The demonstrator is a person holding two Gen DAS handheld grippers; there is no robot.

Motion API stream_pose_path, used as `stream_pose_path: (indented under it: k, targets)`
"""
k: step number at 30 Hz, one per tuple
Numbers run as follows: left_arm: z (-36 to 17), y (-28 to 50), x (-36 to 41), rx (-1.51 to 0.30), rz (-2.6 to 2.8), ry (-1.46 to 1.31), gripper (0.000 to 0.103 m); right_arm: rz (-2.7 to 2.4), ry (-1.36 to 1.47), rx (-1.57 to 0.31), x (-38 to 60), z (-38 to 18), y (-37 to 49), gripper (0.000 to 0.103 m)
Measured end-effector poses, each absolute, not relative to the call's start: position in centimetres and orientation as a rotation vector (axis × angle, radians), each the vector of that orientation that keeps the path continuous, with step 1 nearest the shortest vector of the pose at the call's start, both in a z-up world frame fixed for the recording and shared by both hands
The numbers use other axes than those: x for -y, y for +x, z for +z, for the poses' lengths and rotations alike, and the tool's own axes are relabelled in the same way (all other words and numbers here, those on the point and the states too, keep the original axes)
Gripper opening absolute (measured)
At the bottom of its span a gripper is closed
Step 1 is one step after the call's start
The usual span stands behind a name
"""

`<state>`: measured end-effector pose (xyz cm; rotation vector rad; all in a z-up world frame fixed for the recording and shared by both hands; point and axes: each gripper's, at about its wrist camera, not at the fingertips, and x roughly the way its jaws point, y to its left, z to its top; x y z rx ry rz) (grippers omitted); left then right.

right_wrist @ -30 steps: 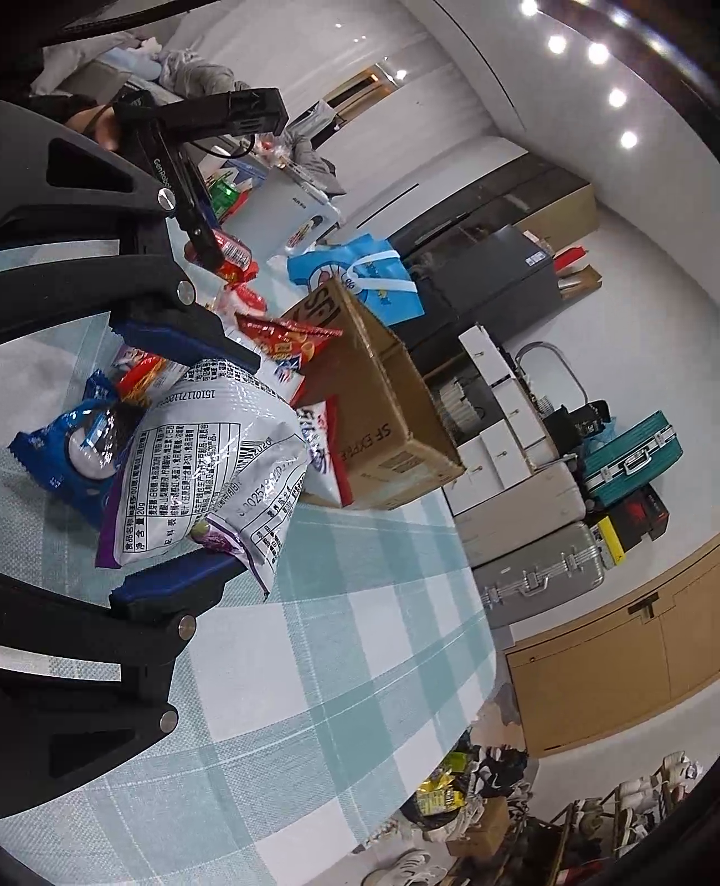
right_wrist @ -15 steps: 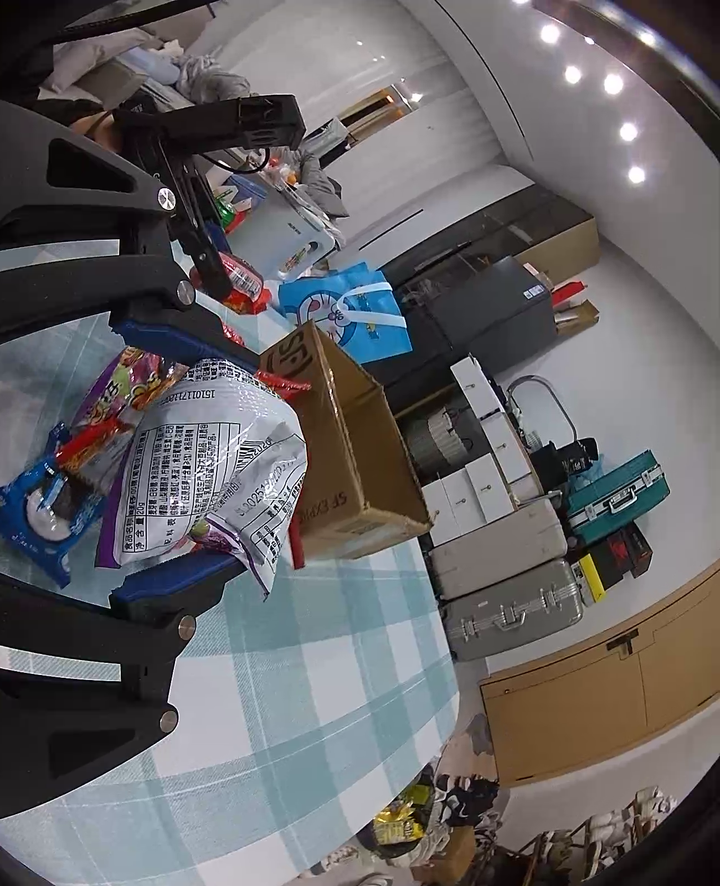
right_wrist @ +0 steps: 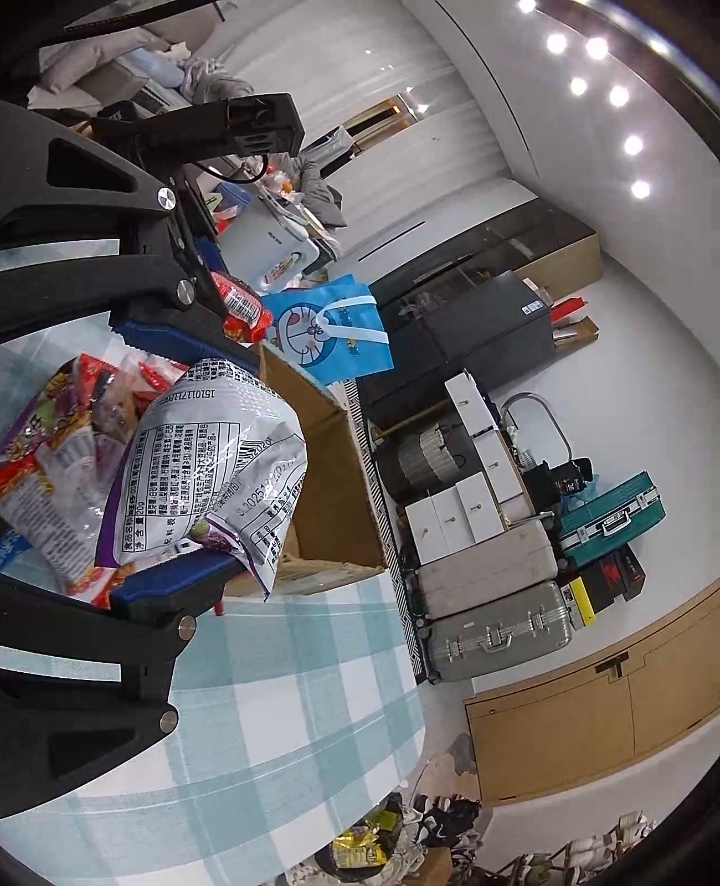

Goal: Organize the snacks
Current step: 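Carry both packs into the cardboard box and open both grippers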

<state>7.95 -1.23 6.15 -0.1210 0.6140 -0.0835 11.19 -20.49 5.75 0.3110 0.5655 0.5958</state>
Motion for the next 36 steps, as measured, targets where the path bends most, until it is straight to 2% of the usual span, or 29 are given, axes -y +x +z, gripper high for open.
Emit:
stream_pose_path:
  k: [15, 36]
  targets:
    - [7.8, 13.4, 2.2, -0.607, -0.081, -0.094, 0.041, 0.594, 0.335, -0.636, 18.1, 5.7, 16.9, 0.062]
    - [6.3, 18.5, 3.7, -0.638, -0.076, -0.051, 0.041, 0.579, 0.33, -0.708, 16.1, 4.1, 21.8, 0.063]
